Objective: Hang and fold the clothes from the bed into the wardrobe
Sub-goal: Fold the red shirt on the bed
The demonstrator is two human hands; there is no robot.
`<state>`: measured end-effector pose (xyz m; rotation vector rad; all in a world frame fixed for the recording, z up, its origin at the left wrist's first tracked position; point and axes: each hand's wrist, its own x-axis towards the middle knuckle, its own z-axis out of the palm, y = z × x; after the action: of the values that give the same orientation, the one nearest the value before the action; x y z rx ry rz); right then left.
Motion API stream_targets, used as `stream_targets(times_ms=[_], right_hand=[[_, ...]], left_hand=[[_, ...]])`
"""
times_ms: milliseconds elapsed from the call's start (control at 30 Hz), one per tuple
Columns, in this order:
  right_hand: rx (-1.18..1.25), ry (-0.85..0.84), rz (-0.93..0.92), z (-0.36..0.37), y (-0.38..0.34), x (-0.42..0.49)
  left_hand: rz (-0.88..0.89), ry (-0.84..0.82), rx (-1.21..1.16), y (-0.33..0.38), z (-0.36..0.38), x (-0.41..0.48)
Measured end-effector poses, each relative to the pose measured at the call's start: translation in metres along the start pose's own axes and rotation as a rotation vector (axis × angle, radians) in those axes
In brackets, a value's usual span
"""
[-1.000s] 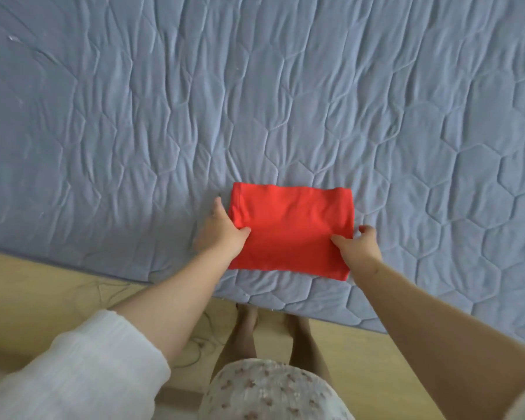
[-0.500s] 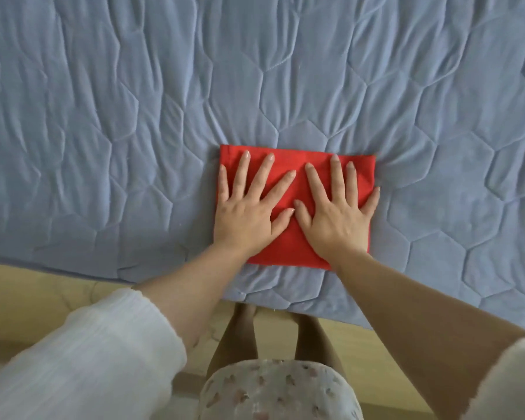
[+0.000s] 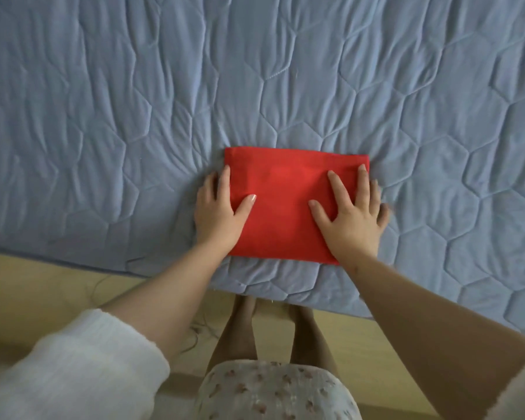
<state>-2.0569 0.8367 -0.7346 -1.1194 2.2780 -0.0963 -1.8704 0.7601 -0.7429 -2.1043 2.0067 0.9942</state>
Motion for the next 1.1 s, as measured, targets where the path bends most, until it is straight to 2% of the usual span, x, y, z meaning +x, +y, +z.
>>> stream_targets(times_ms=[67, 167, 233, 300, 333, 533, 700, 967, 1100], right_hand=[[0.118, -0.040, 0.143, -0.005, 0.001, -0.002], [0.376, -0.139, 0.210, -0.015, 0.000, 0.003], [0.554, -0.220, 0.211, -0.028, 0.001, 0.008], [0.729, -0.336, 0.223, -0.045, 0.002, 0.012], [0.788, -0.387, 0.243, -0.053, 0.002, 0.012], [0.898, -0.477, 0.285, -0.084, -0.029, -0.009], [0.962, -0.646, 0.233, -0.116, -0.085, -0.048], [0.976, -0.836, -0.039, -0.199, -0.213, -0.112], [0.919, -0.904, -0.186, -0.224, -0.285, -0.148]], left_hand=[[-0.071, -0.074, -0.269, 0.001, -0.005, 0.002], [-0.377, -0.179, -0.727, 0.012, -0.014, 0.008], [-0.531, -0.317, -0.870, 0.015, -0.021, 0.010], [-0.525, -0.433, -0.904, 0.017, -0.027, 0.009], [-0.504, -0.437, -0.899, 0.018, -0.030, 0.007], [-0.557, -0.379, -0.976, 0.011, -0.067, -0.034], [-0.612, -0.286, -1.080, -0.010, -0.145, -0.085], [-0.705, -0.099, -1.308, -0.024, -0.303, -0.172], [-0.712, 0.076, -1.425, -0.041, -0.369, -0.213]])
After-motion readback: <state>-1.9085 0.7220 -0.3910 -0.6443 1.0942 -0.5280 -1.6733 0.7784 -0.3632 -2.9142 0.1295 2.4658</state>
